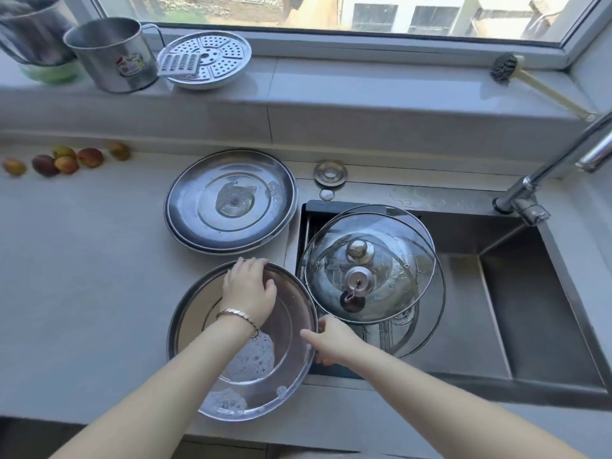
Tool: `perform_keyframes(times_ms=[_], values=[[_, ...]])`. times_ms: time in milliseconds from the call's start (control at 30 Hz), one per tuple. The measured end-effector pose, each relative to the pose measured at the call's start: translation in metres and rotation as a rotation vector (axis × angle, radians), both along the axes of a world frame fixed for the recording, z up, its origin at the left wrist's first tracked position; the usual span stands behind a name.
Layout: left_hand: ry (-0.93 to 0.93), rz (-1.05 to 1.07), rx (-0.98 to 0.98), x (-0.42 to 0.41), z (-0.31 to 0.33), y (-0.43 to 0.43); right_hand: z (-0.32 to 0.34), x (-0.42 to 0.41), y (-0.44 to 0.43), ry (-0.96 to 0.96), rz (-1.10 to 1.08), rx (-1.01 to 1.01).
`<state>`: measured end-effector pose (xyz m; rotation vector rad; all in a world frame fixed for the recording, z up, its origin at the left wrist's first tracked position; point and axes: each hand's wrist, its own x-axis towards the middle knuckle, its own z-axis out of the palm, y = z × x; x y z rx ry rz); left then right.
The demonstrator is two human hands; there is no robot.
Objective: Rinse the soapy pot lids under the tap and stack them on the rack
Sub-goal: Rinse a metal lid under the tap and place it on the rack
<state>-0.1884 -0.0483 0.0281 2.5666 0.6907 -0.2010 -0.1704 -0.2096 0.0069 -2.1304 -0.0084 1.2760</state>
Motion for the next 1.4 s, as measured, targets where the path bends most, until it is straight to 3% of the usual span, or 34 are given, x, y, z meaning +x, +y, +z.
perform_keyframes(times_ms=[133, 300, 500, 600, 733, 800, 933, 1133, 1267, 1400], values=[[-0.085, 0.056, -0.031, -0.015, 0.003, 0.010, -0.010, -0.006, 0.013, -0.062, -0.208, 0.144], [-0.180, 0.083, -0.014, -0.017, 0.020, 0.012, 0.028, 0.016, -0.005, -0.381, -0.101, 0.210], [-0.244, 0.143, -0.022, 0.003, 0.063, -0.024, 0.083, 0.079, -0.090, -0.540, -0.193, 0.253], [-0.217, 0.157, -0.264, 0.021, 0.077, -0.049, 0.092, 0.104, -0.142, -0.535, -0.316, 0.227], [0.017, 0.348, -0.780, 0.054, 0.077, -0.092, 0.091, 0.127, -0.200, -0.375, -0.432, 0.156], [0.100, 0.443, -0.909, 0.069, 0.070, -0.116, 0.087, 0.135, -0.223, -0.299, -0.424, 0.113], [0.135, 0.474, -0.815, 0.093, 0.052, -0.167, 0.075, 0.153, -0.272, -0.269, -0.428, 0.045], [0.034, 0.609, -0.804, 0.131, 0.044, -0.237, 0.057, 0.211, -0.332, -0.427, -0.393, -0.010], [-0.029, 0.633, -0.786, 0.152, 0.042, -0.260, 0.052, 0.261, -0.336, -0.366, -0.447, -0.034], [-0.083, 0.570, -0.608, 0.166, 0.044, -0.272, 0.045, 0.295, -0.323, -0.294, -0.495, -0.075]])
